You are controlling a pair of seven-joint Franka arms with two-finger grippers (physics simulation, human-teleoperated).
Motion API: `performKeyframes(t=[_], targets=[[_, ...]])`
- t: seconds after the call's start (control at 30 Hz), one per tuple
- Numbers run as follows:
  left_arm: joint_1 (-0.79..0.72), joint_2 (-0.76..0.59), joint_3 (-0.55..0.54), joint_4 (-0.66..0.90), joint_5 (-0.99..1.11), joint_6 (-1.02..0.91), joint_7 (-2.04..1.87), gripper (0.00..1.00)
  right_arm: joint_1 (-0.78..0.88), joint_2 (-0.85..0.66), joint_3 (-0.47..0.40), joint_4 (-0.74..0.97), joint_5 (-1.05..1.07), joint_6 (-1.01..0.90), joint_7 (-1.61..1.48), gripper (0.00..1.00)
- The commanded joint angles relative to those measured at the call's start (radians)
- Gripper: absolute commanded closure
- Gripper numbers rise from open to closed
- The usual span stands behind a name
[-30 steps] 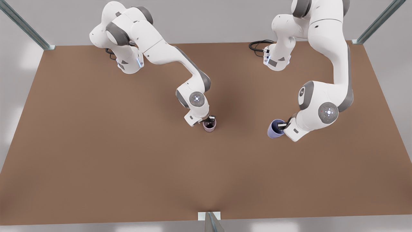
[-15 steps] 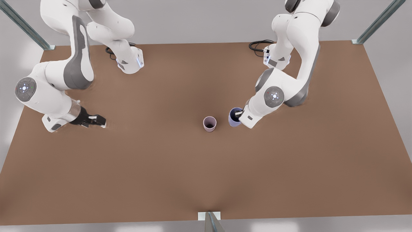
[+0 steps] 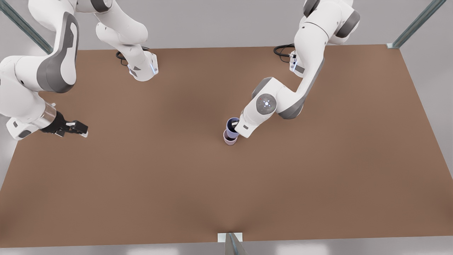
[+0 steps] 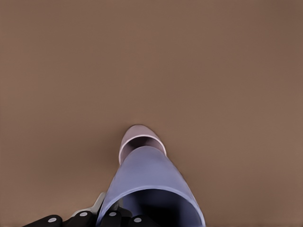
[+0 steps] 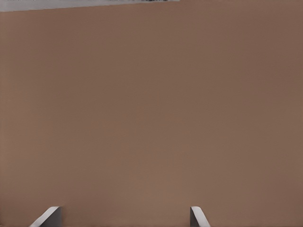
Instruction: Stack the cups, with the pink cup at the bottom and the purple cup at the top
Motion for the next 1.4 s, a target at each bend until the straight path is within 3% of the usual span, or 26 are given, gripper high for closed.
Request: performKeyframes(t=[0.0, 1.33, 1.37], targets=[[-0.003, 0.003, 0.000, 0.000, -0.037, 0.001, 0.001, 0.79, -0.009, 0.000, 0.000, 0.008, 0.000, 0.000, 0.000, 0.00], [-0.014, 0.124, 0.002, 0.000, -0.020, 0.038, 0.013, 0.79, -0.015, 0.045, 0.000, 0.054, 0.008, 0.009, 0.003, 0.00], [-0.012, 0.124, 0.002, 0.000, -0.020, 0.038, 0.017, 0.53, -0.015, 0.045, 0.000, 0.054, 0.008, 0.009, 0.003, 0.00]])
